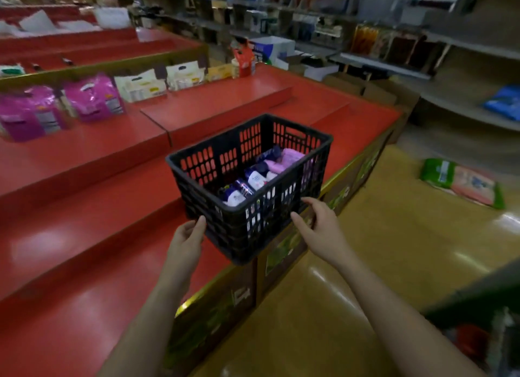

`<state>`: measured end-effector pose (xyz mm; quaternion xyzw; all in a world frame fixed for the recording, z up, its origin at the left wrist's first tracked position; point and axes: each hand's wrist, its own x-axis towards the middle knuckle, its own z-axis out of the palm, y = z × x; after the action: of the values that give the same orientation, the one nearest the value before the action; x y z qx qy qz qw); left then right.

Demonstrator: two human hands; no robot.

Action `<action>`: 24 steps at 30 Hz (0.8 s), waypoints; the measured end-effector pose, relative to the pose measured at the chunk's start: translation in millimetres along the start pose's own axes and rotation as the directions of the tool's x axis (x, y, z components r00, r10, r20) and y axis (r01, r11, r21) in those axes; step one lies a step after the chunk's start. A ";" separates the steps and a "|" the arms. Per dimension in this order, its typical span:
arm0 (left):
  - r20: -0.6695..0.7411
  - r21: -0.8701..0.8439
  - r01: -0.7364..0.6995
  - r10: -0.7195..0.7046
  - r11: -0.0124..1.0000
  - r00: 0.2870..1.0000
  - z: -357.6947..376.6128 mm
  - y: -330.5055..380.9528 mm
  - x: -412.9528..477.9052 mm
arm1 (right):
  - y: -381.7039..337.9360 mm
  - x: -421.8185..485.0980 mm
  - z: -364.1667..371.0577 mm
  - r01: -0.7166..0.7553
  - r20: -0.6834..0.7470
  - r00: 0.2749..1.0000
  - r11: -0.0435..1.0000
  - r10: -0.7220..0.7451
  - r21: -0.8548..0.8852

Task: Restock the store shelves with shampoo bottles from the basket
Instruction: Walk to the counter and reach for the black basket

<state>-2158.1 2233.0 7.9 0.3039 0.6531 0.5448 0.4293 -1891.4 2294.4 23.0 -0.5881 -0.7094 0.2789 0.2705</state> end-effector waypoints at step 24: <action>-0.291 -0.350 0.429 -0.532 0.833 0.795 55.6 15.8 225.0 | 83.7 498.8 -3.6 -0.015 0.172 0.978 0.858 0.120 -0.514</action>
<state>-2210.1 2456.1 -30.5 -0.0446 0.6997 0.5468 0.4577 -1912.4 2799.0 -6.3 -0.6327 -0.7598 0.1479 0.0237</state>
